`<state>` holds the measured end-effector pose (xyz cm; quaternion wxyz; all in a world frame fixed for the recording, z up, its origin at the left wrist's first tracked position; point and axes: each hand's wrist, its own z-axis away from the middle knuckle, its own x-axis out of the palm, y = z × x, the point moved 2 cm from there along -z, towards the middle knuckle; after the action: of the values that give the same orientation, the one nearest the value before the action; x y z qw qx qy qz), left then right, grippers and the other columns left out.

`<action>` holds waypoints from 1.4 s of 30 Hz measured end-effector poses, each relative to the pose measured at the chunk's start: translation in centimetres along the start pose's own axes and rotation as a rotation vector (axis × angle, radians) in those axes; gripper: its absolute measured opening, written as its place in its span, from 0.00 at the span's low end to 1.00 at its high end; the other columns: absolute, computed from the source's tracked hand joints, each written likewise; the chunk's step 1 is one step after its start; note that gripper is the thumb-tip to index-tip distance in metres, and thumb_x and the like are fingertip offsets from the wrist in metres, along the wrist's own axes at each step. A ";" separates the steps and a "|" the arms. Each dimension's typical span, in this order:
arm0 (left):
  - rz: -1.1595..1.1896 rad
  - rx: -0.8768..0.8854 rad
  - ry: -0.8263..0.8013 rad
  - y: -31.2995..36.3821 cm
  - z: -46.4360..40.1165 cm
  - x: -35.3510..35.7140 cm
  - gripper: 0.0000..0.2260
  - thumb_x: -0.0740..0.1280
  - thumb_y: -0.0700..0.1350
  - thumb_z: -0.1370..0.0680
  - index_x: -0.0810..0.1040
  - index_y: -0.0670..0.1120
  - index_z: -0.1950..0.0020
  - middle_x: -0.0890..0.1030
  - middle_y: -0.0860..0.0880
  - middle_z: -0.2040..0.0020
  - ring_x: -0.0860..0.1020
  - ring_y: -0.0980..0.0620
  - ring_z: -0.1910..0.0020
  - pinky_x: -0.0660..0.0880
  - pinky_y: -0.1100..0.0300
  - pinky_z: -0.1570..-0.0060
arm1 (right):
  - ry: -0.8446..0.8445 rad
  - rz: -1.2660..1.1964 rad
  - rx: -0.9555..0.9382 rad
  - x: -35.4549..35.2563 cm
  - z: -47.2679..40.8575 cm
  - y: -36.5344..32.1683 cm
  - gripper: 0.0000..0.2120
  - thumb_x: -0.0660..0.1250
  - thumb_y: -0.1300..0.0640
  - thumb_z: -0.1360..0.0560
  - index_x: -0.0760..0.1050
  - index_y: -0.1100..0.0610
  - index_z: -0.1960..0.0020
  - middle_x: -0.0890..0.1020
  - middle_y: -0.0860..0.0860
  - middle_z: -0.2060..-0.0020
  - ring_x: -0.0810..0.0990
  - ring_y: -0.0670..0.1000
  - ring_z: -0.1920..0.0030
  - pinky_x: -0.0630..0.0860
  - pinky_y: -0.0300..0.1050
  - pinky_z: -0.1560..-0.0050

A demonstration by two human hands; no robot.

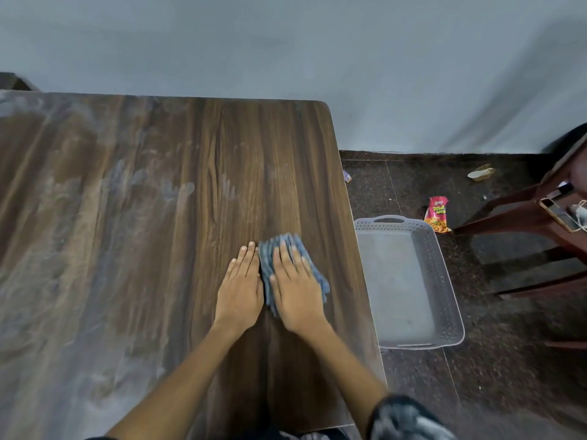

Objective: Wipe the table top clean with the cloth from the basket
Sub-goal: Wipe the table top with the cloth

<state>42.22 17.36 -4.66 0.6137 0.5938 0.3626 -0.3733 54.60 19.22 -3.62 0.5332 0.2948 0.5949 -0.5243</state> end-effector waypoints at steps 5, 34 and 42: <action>-0.018 0.010 0.034 0.0 1.2 0.2 0.22 0.50 0.42 0.18 0.51 0.43 0.24 0.52 0.49 0.23 0.46 0.55 0.25 0.41 0.62 0.28 | 0.048 0.025 0.135 -1.1 10.1 4.0 0.25 0.44 0.50 0.19 0.56 0.59 0.25 0.58 0.53 0.26 0.56 0.54 0.25 0.49 0.46 0.26; -0.016 -0.152 0.065 2.1 11.9 1.9 0.22 0.50 0.45 0.18 0.53 0.41 0.25 0.54 0.47 0.23 0.49 0.51 0.24 0.46 0.57 0.27 | 0.035 0.111 -0.022 0.1 18.8 3.4 0.23 0.52 0.54 0.20 0.63 0.61 0.27 0.65 0.56 0.27 0.62 0.55 0.27 0.55 0.48 0.26; 0.012 -0.105 0.036 1.5 15.1 1.6 0.22 0.52 0.45 0.18 0.55 0.42 0.25 0.54 0.48 0.23 0.50 0.52 0.24 0.46 0.60 0.27 | 0.138 0.026 0.369 1.3 21.7 4.9 0.27 0.43 0.51 0.20 0.53 0.61 0.24 0.56 0.57 0.24 0.54 0.57 0.24 0.48 0.50 0.25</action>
<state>44.29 2.20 -4.89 0.6395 0.5698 0.3891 -0.3391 65.78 -0.09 -3.78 0.4345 0.4306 0.5200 -0.5961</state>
